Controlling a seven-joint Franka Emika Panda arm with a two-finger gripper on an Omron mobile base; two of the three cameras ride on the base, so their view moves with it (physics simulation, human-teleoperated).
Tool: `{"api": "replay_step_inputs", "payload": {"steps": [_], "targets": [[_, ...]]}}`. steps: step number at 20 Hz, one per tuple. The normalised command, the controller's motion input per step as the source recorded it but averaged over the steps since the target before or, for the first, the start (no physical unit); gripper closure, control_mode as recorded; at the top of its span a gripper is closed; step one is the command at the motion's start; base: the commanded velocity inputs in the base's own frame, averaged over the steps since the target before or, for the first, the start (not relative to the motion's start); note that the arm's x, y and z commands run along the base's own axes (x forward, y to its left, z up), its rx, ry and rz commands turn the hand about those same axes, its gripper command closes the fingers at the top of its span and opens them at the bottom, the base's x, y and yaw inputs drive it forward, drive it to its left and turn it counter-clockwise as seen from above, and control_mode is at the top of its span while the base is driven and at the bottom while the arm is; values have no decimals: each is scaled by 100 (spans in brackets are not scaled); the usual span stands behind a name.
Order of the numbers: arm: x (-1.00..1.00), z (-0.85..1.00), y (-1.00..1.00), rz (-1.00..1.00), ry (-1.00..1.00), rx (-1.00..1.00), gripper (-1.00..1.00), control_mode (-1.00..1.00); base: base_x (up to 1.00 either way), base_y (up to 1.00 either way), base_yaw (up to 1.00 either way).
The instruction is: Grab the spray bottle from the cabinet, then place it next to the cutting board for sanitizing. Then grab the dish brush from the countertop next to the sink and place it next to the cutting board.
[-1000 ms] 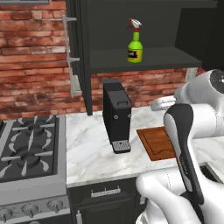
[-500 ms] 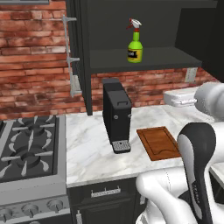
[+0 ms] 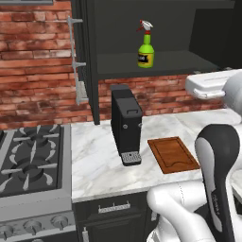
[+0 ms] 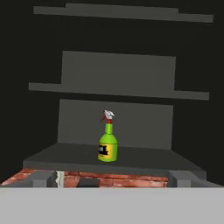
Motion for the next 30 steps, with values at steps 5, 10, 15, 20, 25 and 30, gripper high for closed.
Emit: {"api": "replay_step_inputs", "payload": {"steps": [5,10,15,20,25,30], "targets": [[28,20,0,0,3,0,-100,-100,0,0,0],[39,18,3,0,1,0,-100,-100,0,0,0],[49,1,11,0,3,0,-100,-100,0,0,0],[45,-1,6,0,1,0,-100,-100,0,0,0],[46,0,3,0,0,0,-100,-100,0,0,0],[38,0,0,0,0,0,-100,-100,0,0,0]]}}
